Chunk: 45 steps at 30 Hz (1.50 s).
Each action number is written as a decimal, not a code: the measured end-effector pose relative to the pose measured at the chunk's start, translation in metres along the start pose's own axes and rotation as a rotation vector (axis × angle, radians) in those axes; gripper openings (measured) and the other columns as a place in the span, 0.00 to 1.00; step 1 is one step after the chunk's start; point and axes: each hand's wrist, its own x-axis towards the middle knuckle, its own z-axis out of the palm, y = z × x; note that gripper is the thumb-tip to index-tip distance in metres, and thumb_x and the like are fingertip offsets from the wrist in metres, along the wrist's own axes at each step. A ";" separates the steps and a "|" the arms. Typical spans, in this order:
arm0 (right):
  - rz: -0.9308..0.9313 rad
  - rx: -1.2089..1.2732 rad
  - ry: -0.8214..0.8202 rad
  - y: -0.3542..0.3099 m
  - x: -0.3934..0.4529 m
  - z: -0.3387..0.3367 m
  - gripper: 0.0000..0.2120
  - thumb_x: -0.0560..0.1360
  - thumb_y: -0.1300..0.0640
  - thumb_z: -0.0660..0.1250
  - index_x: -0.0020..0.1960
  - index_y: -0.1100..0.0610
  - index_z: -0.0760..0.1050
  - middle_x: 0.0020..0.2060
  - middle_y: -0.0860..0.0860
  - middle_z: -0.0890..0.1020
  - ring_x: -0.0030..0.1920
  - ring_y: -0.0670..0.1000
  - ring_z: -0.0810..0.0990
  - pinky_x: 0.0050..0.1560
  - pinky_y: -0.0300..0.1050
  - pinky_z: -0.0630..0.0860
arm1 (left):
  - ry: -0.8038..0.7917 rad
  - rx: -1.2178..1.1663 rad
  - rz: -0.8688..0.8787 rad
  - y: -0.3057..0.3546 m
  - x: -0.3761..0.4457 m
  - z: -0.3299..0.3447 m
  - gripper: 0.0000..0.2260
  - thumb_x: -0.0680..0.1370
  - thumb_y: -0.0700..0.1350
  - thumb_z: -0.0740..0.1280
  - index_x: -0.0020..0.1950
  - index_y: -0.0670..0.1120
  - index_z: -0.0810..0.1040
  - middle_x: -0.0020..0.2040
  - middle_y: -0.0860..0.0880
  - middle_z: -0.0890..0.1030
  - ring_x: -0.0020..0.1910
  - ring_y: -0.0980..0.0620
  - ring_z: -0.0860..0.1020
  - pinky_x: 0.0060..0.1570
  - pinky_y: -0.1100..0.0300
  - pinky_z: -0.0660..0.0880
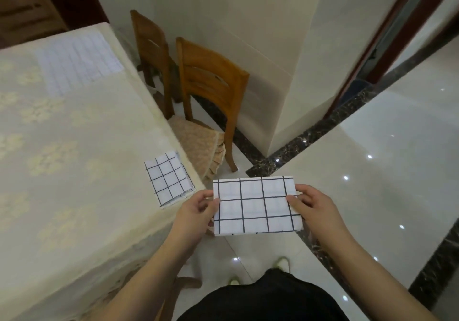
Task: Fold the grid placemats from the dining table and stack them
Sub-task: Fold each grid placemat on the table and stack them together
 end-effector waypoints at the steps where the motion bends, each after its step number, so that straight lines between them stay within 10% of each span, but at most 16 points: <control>1: 0.001 -0.007 -0.022 -0.003 0.012 0.001 0.10 0.77 0.60 0.68 0.57 0.50 0.78 0.41 0.51 0.86 0.43 0.49 0.86 0.50 0.49 0.81 | 0.024 0.006 -0.015 -0.001 0.007 0.000 0.06 0.81 0.48 0.64 0.56 0.55 0.78 0.44 0.52 0.86 0.43 0.49 0.84 0.50 0.44 0.80; 15: -0.044 -0.137 -0.435 -0.060 0.210 -0.013 0.09 0.78 0.58 0.67 0.56 0.48 0.77 0.43 0.48 0.86 0.43 0.46 0.85 0.44 0.43 0.82 | 0.382 -0.081 -0.146 0.045 0.098 0.046 0.06 0.80 0.45 0.66 0.53 0.57 0.76 0.42 0.53 0.85 0.33 0.56 0.81 0.33 0.67 0.75; 33: -0.064 -0.408 -0.945 -0.092 0.302 0.142 0.12 0.78 0.59 0.67 0.61 0.55 0.76 0.47 0.53 0.86 0.46 0.52 0.85 0.44 0.45 0.83 | 0.905 -0.343 -0.340 0.001 0.107 0.017 0.08 0.81 0.45 0.65 0.60 0.52 0.72 0.46 0.50 0.82 0.37 0.51 0.80 0.33 0.67 0.74; 45: -0.234 -0.668 -1.066 -0.091 0.310 0.252 0.08 0.78 0.55 0.67 0.58 0.51 0.77 0.43 0.49 0.86 0.45 0.49 0.84 0.53 0.53 0.80 | 0.974 -0.550 -0.444 -0.048 0.104 -0.018 0.09 0.79 0.45 0.67 0.58 0.46 0.75 0.43 0.45 0.81 0.37 0.50 0.82 0.41 0.55 0.82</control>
